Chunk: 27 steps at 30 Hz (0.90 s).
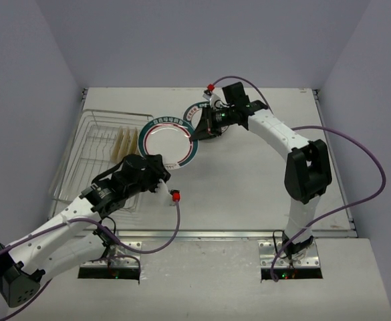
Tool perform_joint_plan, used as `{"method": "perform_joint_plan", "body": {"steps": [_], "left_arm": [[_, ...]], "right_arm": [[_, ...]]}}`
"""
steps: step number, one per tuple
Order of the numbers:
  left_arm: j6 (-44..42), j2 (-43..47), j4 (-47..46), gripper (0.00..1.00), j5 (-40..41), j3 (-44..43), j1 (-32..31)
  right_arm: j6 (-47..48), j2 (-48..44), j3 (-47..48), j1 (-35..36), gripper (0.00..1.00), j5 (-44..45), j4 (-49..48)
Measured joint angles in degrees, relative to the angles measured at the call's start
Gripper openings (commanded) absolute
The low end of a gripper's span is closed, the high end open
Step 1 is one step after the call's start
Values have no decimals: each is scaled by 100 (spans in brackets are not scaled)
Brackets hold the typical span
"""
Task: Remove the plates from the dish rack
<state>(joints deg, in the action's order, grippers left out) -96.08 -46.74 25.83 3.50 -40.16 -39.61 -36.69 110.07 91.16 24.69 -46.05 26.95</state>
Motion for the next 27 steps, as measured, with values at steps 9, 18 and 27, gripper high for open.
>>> {"method": "perform_joint_plan", "body": {"steps": [9,18,27], "left_arm": [[1221,-283,-919,100,1042,-258,-80],[3752,-1286,-1223,100,2284,-1672,149],[6781,-2143,220,100,1647,-3817,1539]], "right_arm": [[-19,551,757,-823,0,292,169],[168,1506,2022,-1982,0,1531,80],[269,2330,2310,-1812,0,1846,-48]]}}
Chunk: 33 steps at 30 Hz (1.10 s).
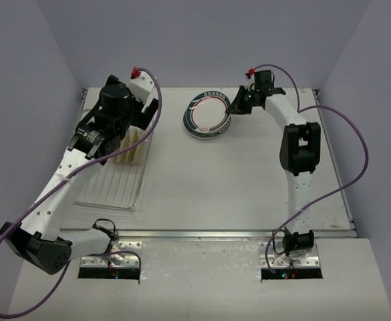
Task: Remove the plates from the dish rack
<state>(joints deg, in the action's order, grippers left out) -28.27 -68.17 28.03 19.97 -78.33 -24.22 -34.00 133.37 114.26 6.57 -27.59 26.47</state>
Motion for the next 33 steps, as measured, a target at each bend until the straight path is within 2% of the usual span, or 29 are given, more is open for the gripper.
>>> {"method": "perform_joint_plan", "body": {"steps": [5,7,9,10,12,13,15,19,21,23,29,33], "left_arm": [[1050,-118,840,100,-581,-161,367],[1304,-134,1052,100,-775,-159,504],[1552,-133,1217,100,-986,-156,674],[1677,-127,1247,100,-1143,-135,856],[1870,-119,1288,100,-1348,-44,1229],[1956,-122,1321,100,-1416,25,1449],[2071,-133,1415,100,-1483,154,1768],[2200,-193,1504,76,-1584,304,2055],[2247,-278,1513,56,-1656,321,2093],[2271,-397,1510,46,-1734,324,2145],[2234,-760,1478,30,-1851,414,2413],[2120,-943,1407,30,-1945,528,2550]], "right_arm": [[-11,326,0,36,0,18,1],[-18,358,0,31,26,18,-10],[-28,364,2,24,56,17,-25],[-45,364,15,15,68,9,-38],[-28,364,33,7,86,25,-65],[-23,364,47,6,87,34,-66],[-12,364,55,6,99,49,-59],[107,310,59,7,99,165,64],[195,200,58,7,99,235,173],[307,8,49,7,99,321,276],[730,-991,-183,79,99,607,355],[965,-1873,-851,163,99,675,313]]}}
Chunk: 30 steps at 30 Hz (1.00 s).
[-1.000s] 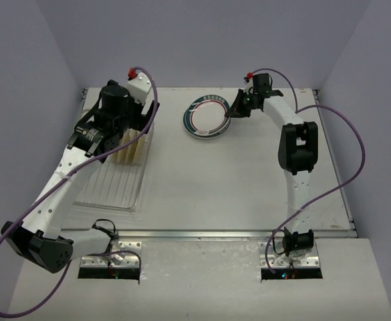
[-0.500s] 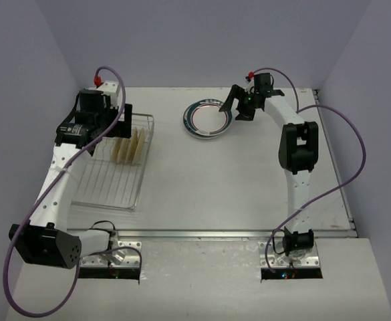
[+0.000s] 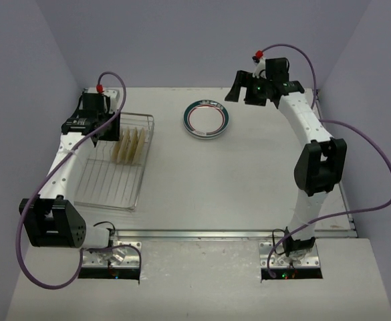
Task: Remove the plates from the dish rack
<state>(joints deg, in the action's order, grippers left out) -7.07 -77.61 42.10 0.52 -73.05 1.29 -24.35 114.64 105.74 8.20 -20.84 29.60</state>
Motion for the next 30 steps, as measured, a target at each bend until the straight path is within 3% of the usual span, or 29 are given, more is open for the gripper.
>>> {"method": "perform_joint_plan", "body": {"steps": [6,17,23,30], "left_arm": [[-162,-142,-163,26,-109,169,137],[-479,-898,-516,22,-380,301,441],[-532,-1149,-619,1,-593,301,441],[-483,-1228,-699,0,-917,274,443]], "right_arm": [[189,-668,-713,159,99,10,-127],[189,-714,-1102,239,99,-114,-76],[189,-714,-1227,239,99,-169,-76],[186,-714,-1232,239,99,-189,-82]]}}
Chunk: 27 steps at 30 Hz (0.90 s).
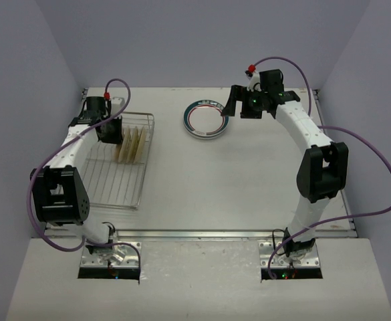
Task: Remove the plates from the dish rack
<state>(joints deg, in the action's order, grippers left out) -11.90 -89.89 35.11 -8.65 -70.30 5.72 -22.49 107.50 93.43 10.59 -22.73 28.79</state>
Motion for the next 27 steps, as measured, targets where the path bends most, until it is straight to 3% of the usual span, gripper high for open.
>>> {"method": "perform_joint_plan", "body": {"steps": [13,27], "left_arm": [[352,-122,39,0,-187,-245,2],[558,310,582,0,-753,-1493,2]], "right_arm": [[1,-21,-173,0,99,-36,-4],[-93,-124,-170,0,99,-207,5]]}}
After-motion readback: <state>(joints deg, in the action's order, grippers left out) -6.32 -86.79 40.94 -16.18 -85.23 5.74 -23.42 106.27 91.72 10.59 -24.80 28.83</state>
